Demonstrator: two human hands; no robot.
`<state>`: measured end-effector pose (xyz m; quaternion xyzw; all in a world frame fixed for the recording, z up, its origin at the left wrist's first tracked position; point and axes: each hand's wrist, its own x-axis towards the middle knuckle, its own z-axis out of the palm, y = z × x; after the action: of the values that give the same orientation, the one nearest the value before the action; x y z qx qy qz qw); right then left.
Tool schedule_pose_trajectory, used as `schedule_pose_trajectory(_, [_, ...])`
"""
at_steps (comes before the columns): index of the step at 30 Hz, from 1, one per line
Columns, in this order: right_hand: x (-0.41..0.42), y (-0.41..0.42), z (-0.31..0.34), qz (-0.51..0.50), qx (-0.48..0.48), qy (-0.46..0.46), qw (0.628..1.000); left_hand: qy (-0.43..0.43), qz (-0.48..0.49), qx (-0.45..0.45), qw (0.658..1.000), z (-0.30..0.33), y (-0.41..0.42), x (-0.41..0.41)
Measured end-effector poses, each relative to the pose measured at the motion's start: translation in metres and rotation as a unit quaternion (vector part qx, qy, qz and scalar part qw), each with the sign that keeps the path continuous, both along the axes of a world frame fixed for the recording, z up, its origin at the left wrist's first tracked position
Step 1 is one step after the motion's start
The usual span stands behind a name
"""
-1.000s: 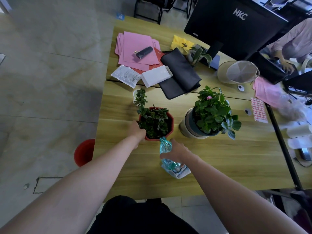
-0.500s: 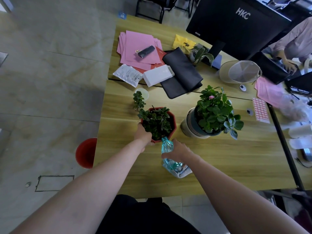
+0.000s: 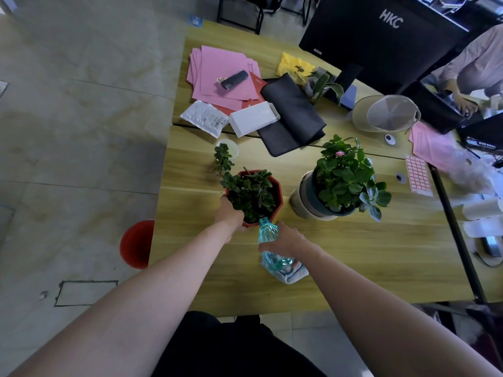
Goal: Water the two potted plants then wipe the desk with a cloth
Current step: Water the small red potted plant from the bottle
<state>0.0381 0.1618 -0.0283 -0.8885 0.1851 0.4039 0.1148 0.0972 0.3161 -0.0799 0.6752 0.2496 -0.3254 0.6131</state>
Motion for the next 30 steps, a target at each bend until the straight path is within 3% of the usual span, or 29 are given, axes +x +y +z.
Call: schedule_pose_trajectory(30, [0.004, 0.004, 0.007, -0.012, 0.008, 0.004, 1.000, 0.012, -0.012, 0.012, 1.000, 0.012, 0.001, 0.002])
